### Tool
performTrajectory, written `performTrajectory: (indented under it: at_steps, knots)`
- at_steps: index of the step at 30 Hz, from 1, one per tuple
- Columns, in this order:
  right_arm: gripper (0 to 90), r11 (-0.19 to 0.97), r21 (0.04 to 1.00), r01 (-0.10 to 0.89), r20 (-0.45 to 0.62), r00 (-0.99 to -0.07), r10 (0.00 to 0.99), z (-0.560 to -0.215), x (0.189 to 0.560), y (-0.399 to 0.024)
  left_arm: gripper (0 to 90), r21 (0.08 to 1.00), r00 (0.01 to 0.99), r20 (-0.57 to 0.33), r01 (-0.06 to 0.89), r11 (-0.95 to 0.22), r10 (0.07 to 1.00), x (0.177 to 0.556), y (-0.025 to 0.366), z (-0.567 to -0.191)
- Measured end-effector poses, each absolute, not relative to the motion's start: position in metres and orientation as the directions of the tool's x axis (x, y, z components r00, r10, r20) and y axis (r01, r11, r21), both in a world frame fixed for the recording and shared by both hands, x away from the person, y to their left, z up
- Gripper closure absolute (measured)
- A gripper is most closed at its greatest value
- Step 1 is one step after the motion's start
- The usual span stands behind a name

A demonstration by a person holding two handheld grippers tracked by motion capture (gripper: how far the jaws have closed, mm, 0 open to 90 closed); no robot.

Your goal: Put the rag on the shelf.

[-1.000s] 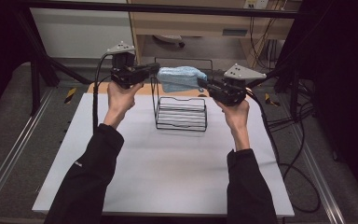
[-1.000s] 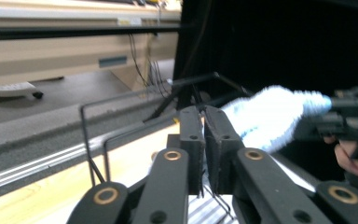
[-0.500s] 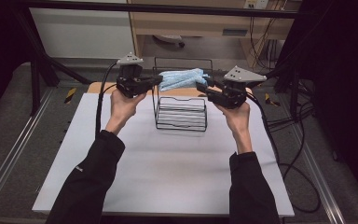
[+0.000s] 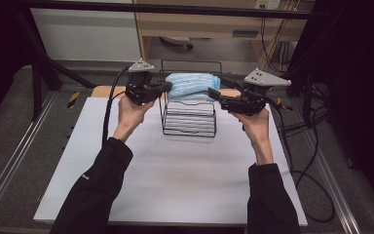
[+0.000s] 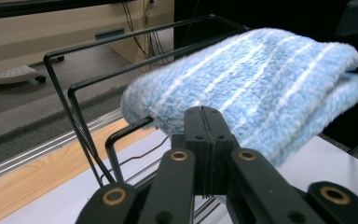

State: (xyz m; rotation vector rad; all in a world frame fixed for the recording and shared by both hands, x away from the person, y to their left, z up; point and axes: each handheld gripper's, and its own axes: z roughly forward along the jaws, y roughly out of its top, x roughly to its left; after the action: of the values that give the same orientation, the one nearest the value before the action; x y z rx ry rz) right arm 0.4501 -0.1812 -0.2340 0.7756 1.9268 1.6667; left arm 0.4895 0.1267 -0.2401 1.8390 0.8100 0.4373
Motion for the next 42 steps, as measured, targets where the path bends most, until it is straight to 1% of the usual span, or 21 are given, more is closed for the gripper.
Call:
performTrajectory:
  at_steps: [3,6,10,11,15,25,28,33,37,39,42]
  knots:
    - [53.9,0.12,0.986,0.114,0.001,-0.73,0.683,-0.233,0.449,-0.177,89.4,0.915,0.707,-0.069,0.326,-0.238,0.703,0.489,0.127,-0.243]
    - [71.2,0.155,0.975,0.158,0.014,-0.741,0.671,-0.236,0.45,-0.171,89.4,0.915,0.709,-0.07,0.325,-0.237,0.702,0.488,0.129,-0.246]
    - [88.4,0.168,0.968,0.184,0.026,-0.747,0.664,-0.245,0.451,-0.167,89.4,0.918,0.709,-0.072,0.323,-0.232,0.701,0.486,0.132,-0.249]
    - [90.0,0.17,0.967,0.191,0.031,-0.746,0.665,-0.247,0.452,-0.167,89.4,0.917,0.708,-0.075,0.325,-0.231,0.702,0.486,0.132,-0.25]
    - [90.0,0.192,0.954,0.231,0.036,-0.722,0.69,-0.255,0.458,-0.167,89.4,0.917,0.709,-0.085,0.331,-0.224,0.7,0.486,0.134,-0.255]
    - [90.0,0.203,0.957,0.209,-0.012,-0.67,0.743,-0.273,0.469,-0.166,89.4,0.916,0.704,-0.078,0.33,-0.227,0.706,0.488,0.128,-0.26]
    - [88.4,0.187,0.962,0.201,-0.006,-0.666,0.746,-0.277,0.473,-0.166,89.4,0.915,0.701,-0.081,0.334,-0.226,0.708,0.491,0.128,-0.262]
    - [81.2,0.18,0.966,0.184,-0.009,-0.674,0.738,-0.278,0.47,-0.165,89.4,0.922,0.703,-0.09,0.326,-0.207,0.705,0.488,0.129,-0.264]
    - [72.6,0.146,0.974,0.173,0.011,-0.68,0.733,-0.274,0.464,-0.168,88.6,0.925,0.705,-0.088,0.32,-0.205,0.704,0.484,0.133,-0.264]
    - [67.4,0.126,0.977,0.17,0.025,-0.682,0.731,-0.271,0.461,-0.171,86.4,0.926,0.706,-0.085,0.317,-0.206,0.704,0.482,0.135,-0.263]
    - [60.7,0.11,0.978,0.177,0.042,-0.684,0.729,-0.266,0.458,-0.175,79.2,0.927,0.698,-0.09,0.319,-0.197,0.71,0.478,0.139,-0.26]
